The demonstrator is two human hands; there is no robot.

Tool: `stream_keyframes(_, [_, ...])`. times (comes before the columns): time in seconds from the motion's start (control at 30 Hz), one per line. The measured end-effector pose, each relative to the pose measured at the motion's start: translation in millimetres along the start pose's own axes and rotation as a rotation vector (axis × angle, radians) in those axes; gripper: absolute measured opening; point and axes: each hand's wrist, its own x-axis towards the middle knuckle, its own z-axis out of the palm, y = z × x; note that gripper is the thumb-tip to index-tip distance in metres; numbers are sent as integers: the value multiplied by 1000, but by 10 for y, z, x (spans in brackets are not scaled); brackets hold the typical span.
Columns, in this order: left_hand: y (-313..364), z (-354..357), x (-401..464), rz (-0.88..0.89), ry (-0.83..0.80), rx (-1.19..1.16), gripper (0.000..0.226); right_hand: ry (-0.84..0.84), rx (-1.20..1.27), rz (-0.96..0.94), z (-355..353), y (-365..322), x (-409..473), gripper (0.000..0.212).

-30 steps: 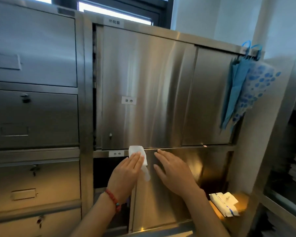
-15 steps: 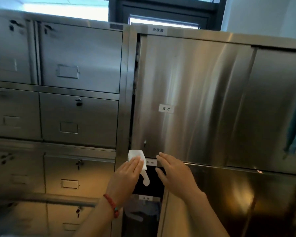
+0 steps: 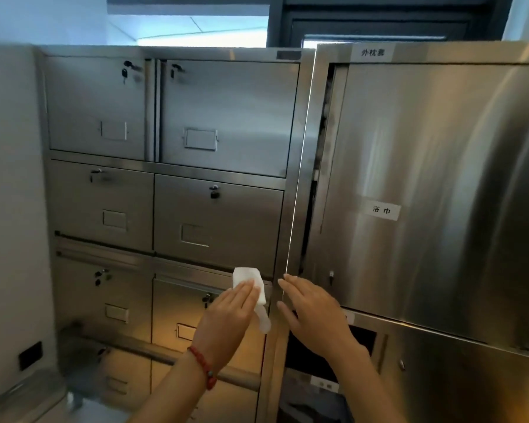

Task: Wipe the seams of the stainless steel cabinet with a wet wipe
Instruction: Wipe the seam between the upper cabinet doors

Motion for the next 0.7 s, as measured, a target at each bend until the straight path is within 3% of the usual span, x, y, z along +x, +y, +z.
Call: stream_keyframes(0.7, [-2365, 55, -391, -92, -33, 73, 83, -1, 54, -161, 1053, -1472, 1780, 48])
